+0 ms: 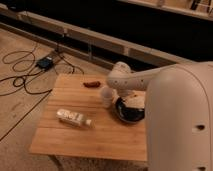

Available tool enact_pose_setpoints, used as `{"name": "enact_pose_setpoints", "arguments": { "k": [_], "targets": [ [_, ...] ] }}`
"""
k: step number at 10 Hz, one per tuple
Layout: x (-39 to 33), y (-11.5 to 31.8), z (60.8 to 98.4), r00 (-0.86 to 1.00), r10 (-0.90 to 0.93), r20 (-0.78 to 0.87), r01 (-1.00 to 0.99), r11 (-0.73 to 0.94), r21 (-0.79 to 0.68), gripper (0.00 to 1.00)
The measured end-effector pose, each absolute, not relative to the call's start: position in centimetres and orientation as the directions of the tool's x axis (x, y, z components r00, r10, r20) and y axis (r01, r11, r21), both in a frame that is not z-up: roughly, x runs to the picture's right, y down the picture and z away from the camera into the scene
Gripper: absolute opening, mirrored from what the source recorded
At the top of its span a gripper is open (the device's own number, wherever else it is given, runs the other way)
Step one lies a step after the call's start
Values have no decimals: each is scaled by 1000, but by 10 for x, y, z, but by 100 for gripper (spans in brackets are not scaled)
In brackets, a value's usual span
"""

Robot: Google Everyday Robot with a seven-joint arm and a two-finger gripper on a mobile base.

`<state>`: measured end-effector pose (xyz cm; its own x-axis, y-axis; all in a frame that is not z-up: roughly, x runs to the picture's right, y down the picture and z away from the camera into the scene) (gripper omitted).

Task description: Place the white sponge in the ceramic bowl

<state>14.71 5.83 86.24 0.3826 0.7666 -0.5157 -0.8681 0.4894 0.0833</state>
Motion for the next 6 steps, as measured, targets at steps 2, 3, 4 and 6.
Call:
{"name": "enact_pose_setpoints", "arguments": {
  "k": [2, 3, 4, 6],
  "targets": [
    [145, 58, 863, 386, 766, -515, -867, 492, 81, 80],
    [145, 58, 863, 386, 766, -515, -867, 492, 81, 80],
    [145, 58, 863, 386, 766, -515, -867, 492, 81, 80],
    [145, 58, 863, 386, 765, -515, -867, 492, 81, 80]
  ]
}}
